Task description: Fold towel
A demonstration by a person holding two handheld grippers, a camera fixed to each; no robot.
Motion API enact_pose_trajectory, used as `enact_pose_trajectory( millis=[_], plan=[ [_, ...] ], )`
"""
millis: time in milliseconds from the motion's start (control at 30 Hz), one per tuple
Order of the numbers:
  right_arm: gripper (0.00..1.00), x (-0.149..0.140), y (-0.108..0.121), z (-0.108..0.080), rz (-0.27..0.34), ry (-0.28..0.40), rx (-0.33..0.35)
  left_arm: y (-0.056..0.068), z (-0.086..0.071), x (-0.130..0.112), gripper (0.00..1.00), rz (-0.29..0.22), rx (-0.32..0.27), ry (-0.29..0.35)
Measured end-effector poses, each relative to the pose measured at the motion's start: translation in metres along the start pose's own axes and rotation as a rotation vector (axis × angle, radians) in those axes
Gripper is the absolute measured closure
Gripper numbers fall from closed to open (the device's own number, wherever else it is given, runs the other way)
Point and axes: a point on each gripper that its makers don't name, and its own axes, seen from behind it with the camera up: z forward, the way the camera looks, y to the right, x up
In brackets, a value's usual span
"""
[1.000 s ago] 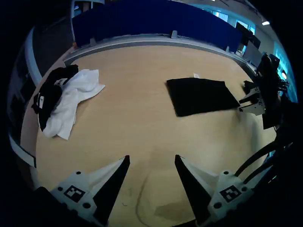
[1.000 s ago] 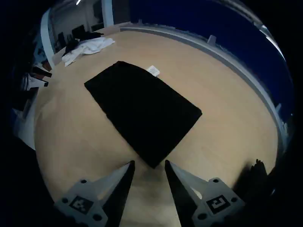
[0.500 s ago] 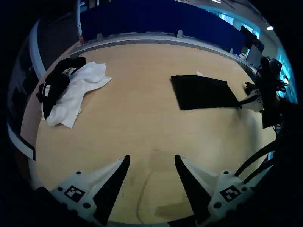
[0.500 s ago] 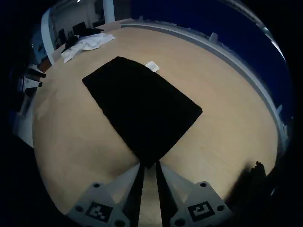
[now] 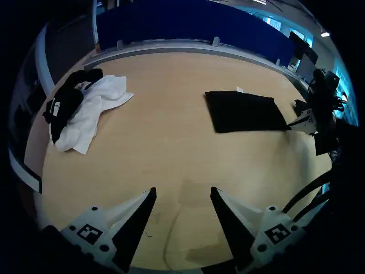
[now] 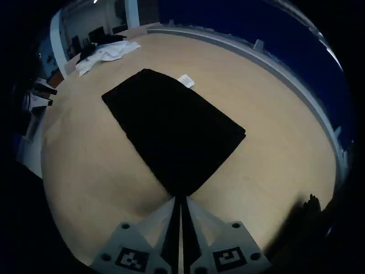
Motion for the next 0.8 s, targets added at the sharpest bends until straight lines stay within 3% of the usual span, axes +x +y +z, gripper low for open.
enact_pose_trajectory(
  millis=[467,800],
  plan=[
    [0.94,0.017,0.0,-0.006,0.011,0.044,0.007,0.003,-0.003,0.004,0.12,0.0,-0.009,0.003],
    [0.92,0.008,0.0,-0.005,-0.028,0.014,-0.013,0.007,-0.002,0.005,0.12,0.009,-0.017,0.003]
  ],
)
